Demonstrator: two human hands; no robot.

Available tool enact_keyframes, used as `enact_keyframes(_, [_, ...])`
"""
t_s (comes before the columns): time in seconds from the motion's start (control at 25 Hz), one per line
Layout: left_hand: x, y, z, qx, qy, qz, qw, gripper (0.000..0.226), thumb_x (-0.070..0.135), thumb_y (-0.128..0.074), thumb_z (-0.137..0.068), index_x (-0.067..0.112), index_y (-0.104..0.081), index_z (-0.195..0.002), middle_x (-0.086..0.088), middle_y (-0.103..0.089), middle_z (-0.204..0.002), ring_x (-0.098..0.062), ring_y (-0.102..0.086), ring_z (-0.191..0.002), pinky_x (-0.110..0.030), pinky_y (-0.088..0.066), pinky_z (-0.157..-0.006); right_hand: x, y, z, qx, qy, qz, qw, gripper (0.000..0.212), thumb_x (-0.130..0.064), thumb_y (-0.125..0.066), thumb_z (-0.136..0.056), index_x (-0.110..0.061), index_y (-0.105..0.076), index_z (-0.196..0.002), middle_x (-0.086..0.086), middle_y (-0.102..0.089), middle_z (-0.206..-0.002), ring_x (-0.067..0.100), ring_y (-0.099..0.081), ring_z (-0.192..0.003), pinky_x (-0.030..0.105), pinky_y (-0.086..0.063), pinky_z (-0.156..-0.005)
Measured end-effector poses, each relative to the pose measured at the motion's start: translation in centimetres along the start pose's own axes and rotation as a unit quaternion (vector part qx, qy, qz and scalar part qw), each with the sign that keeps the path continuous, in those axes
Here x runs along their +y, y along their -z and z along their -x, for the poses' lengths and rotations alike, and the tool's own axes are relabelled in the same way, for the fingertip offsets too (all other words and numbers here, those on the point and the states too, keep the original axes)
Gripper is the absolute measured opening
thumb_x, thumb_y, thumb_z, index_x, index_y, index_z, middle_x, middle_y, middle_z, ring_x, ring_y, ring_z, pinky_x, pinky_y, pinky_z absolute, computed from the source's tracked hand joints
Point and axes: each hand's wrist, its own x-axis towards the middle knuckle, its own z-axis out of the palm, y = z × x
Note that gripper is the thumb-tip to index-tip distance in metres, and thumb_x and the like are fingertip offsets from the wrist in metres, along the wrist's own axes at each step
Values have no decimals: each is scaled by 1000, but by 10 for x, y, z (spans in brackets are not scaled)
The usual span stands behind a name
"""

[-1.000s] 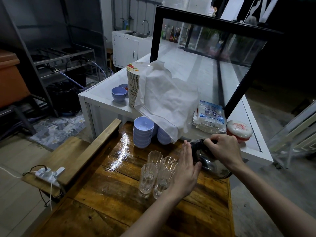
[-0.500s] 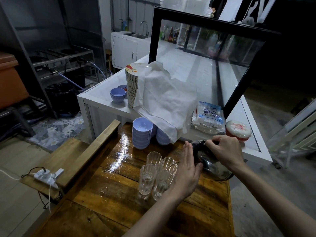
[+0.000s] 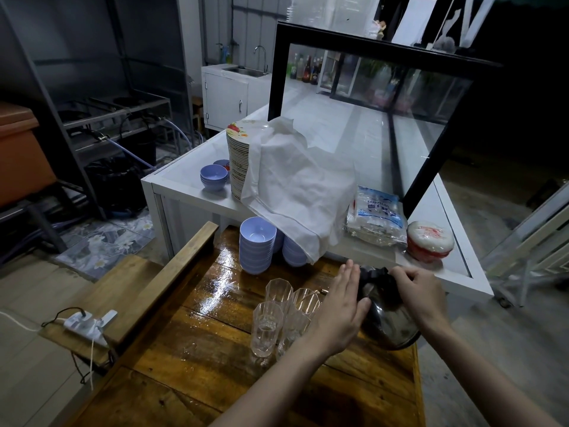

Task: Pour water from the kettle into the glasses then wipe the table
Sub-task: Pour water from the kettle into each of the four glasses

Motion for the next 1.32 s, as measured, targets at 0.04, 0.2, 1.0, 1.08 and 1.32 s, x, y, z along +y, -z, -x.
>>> enact_keyframes(0.04, [1,2,-2,-8,-11,-17,1000,71,52,-15,-97,12,1,-154,-1,10,-161,-8,14,-147,-28,4,-121,5,-1,5,7,-30,-25,999,37,-24,-58,-91,-12,-70,-57,9,-67,-58,22,-58,-57,30,-40,-52])
enact_keyframes(0.2, [7,13,-7,-29,-46,-67,996,88,61,0,-83,9,-6,-154,-7,0,-163,-13,5,-149,-23,8,-118,19,-8,15,42,-112,-96,988,40,-26,-56,-90,-7,-68,-56,9,-65,-56,25,-56,-57,35,-43,-57])
enact_keyframes(1.0, [-29,34,20,97,43,0,994,73,45,-25,-101,15,21,-149,2,32,-155,-1,29,-141,-25,10,-119,-68,-49,-40,-57,229,84,968,50,-46,-42,-76,-8,-69,-56,6,-64,-49,20,-59,-49,24,-38,-52])
enact_keyframes(1.08, [-31,31,22,108,55,-1,993,75,51,-20,-99,15,22,-149,2,33,-155,-1,30,-141,-25,10,-119,-73,-54,-43,-60,250,102,961,53,-47,-42,-76,-8,-72,-59,7,-65,-51,21,-59,-50,29,-44,-58])
enact_keyframes(1.32, [-40,20,22,148,72,9,986,83,66,-7,-90,15,22,-149,4,34,-154,-3,28,-142,-31,5,-121,-81,-62,-41,-56,290,130,947,48,-48,-42,-76,-15,-68,-53,-2,-49,-46,15,-44,-48,32,-35,-65])
